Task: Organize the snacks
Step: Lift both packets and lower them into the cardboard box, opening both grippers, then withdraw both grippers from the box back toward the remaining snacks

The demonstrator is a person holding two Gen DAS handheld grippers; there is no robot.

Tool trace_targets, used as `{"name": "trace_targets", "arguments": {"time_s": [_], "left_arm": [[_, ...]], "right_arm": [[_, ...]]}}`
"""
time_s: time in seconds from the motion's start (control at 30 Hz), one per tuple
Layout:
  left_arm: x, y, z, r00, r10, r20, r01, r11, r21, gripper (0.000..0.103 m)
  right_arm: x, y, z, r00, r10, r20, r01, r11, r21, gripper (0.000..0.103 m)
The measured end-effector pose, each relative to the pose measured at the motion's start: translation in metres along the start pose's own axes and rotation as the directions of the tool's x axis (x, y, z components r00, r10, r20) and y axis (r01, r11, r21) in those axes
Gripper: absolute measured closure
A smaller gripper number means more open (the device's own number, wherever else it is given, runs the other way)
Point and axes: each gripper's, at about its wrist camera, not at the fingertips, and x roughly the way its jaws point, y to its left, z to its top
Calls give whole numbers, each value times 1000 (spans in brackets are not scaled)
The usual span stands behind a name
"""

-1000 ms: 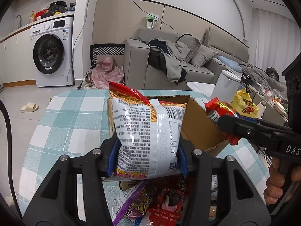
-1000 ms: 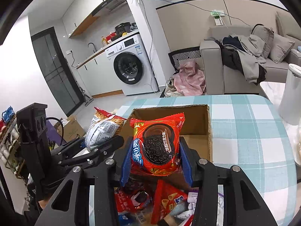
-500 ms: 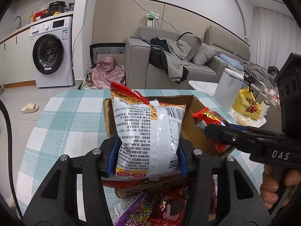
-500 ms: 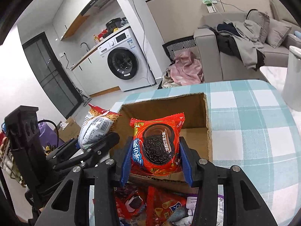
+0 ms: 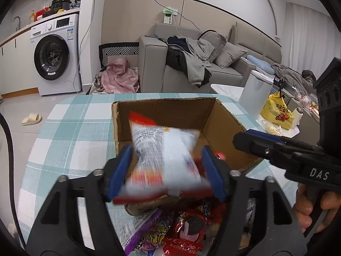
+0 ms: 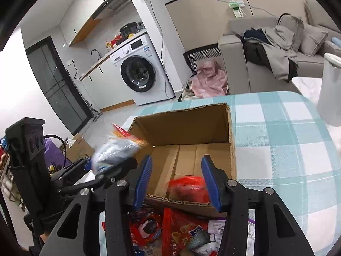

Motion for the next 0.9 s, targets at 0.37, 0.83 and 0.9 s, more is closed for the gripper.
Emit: {"name": "trace_targets", "arguments": {"time_s": [0.37,0.83,0.9], "left_arm": [[-59,-6,-26,997,14,75,-17,999,37,1],[-114,-10,-61,998,28,58,-31,998,59,1],[-119,-10,-65,998,23,54,-26,998,57,1]], "right_arm": [[-40,-10,-27,999,11,30,-12,1000,17,0],[-77,17,-67,999,-44,28,46,994,-104,0],[-83,21,-75,999,-43,32,47,992,-115,0]]}}
